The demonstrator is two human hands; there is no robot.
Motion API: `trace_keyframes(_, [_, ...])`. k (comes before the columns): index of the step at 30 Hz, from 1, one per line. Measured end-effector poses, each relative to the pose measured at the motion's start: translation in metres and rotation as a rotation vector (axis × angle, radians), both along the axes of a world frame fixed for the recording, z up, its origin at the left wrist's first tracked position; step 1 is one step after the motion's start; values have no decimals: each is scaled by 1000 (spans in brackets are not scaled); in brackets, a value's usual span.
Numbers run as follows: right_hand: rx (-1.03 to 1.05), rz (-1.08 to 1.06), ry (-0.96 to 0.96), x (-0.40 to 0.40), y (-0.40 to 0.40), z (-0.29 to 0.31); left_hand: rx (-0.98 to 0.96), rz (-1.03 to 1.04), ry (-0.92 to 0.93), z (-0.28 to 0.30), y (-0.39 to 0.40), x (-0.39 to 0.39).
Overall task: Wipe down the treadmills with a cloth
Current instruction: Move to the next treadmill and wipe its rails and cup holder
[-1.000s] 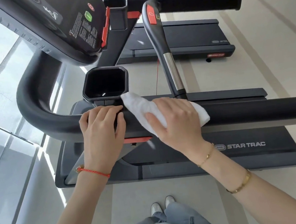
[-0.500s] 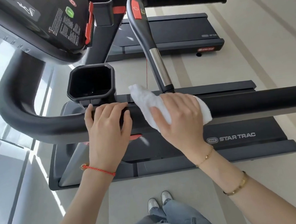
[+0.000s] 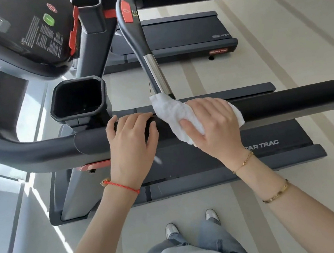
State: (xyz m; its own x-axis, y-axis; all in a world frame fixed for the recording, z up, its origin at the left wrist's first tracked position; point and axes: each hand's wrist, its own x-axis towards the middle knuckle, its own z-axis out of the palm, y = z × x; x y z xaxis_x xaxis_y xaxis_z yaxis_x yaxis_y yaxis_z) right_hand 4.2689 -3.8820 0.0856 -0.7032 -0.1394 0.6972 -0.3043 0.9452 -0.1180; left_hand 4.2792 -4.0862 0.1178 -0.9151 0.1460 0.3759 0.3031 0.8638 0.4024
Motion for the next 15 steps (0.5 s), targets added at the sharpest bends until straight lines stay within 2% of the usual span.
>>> trace_keyframes(15, [14, -62, -8, 9, 108, 2, 33, -69, -20, 2, 95, 0])
